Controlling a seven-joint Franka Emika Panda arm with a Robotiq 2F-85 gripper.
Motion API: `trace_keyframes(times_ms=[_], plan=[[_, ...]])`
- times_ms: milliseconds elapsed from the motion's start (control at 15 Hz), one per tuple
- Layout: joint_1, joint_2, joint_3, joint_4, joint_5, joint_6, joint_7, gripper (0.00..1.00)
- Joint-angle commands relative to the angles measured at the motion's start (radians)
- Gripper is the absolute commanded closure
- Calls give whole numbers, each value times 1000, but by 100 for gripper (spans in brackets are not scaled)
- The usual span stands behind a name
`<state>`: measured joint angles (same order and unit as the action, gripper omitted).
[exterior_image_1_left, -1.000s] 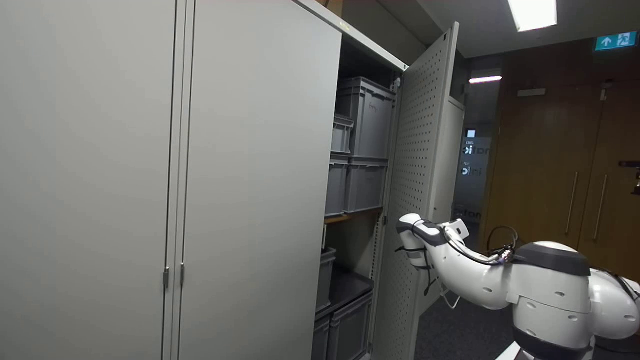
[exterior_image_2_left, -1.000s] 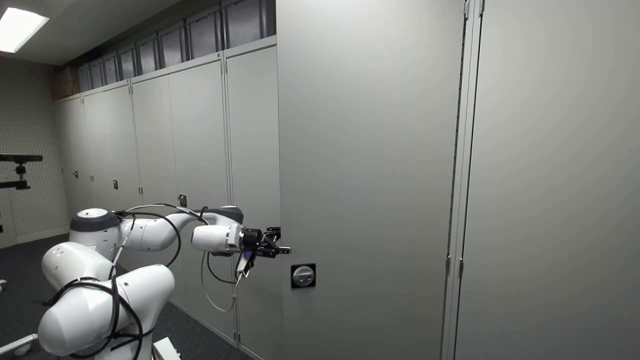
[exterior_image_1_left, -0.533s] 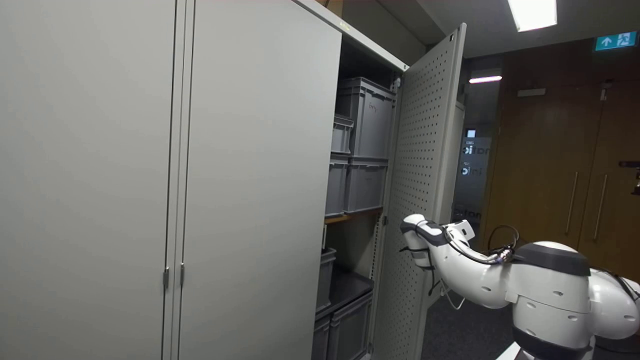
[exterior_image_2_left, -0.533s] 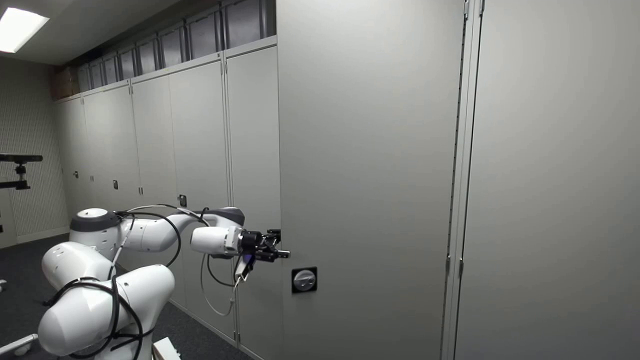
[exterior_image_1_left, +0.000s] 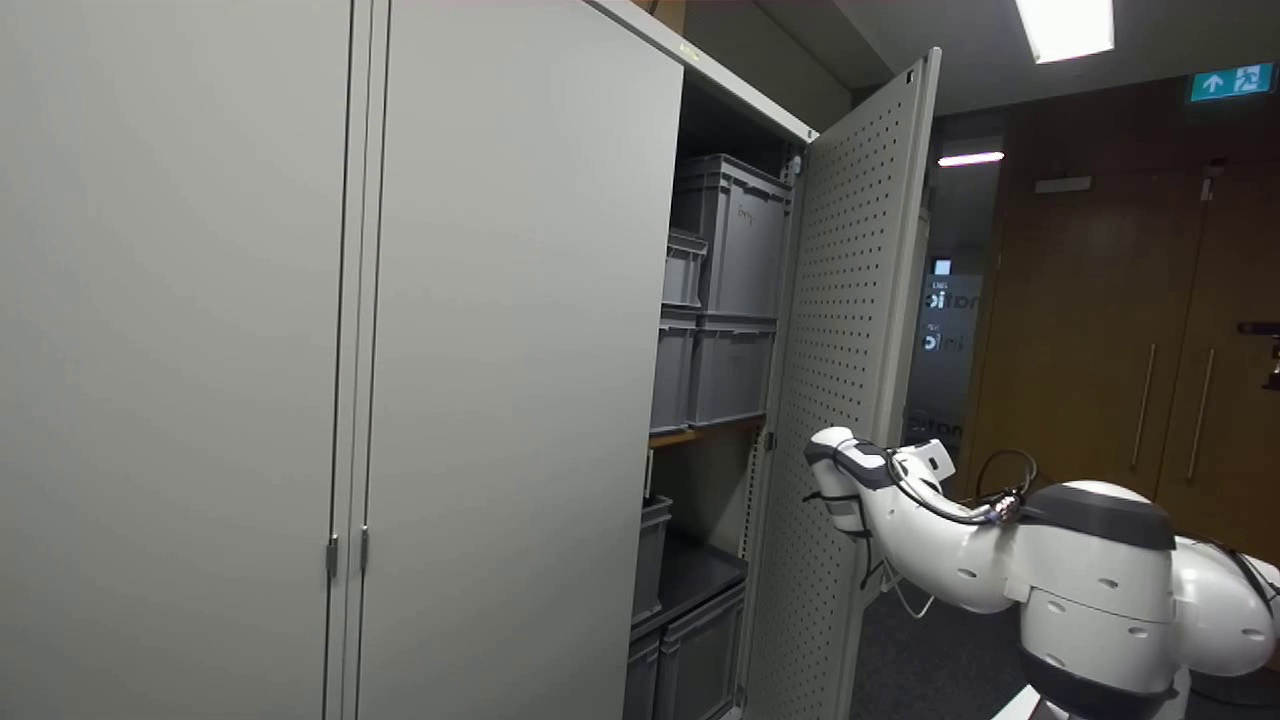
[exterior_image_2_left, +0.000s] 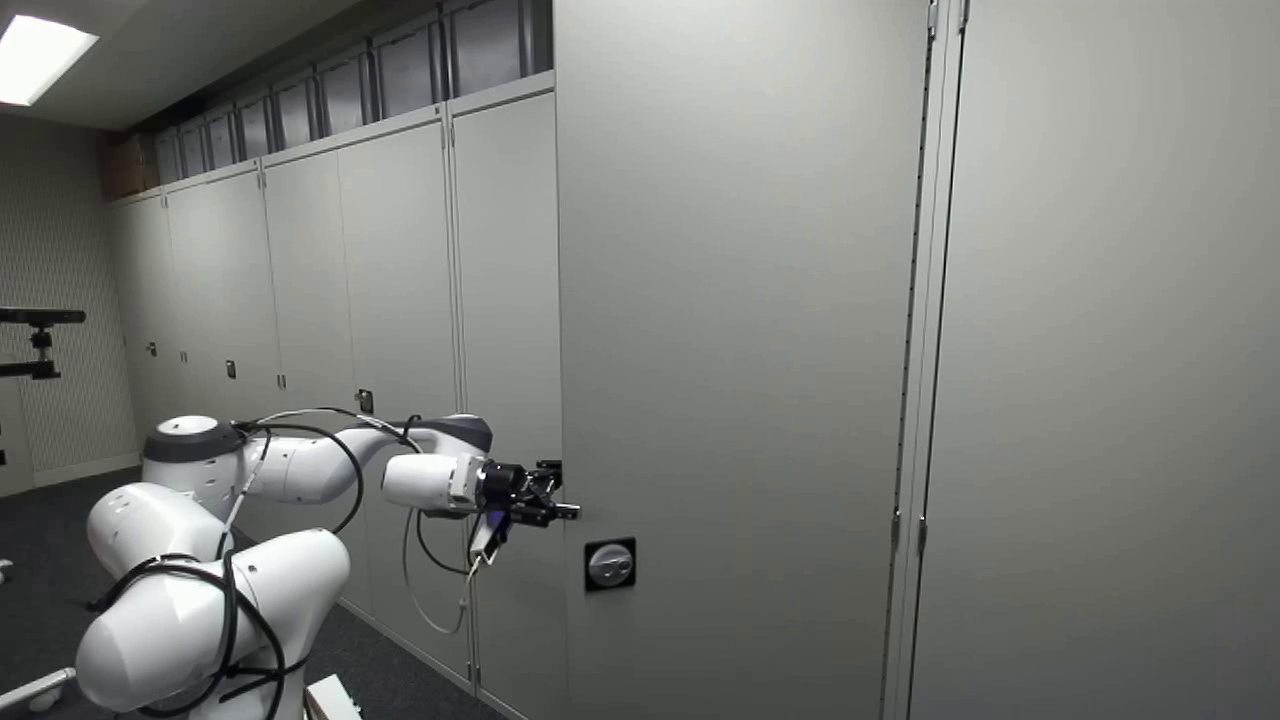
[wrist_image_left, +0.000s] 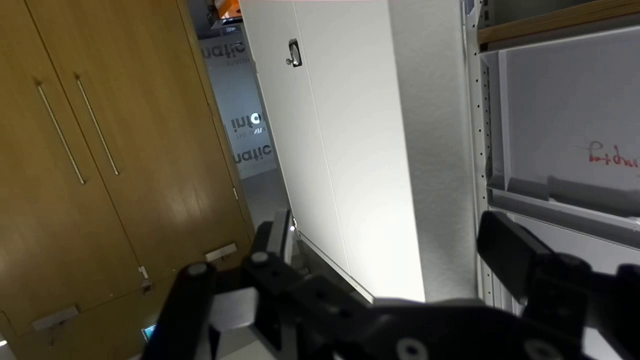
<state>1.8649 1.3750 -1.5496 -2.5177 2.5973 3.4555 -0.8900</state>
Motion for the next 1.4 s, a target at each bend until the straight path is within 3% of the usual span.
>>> trace_keyframes(times_ms=[0,1333], plan=[[-2,-22,-35,-24,0,0,-10,0],[-79,-33,-48,-68,0,0,-11,0]])
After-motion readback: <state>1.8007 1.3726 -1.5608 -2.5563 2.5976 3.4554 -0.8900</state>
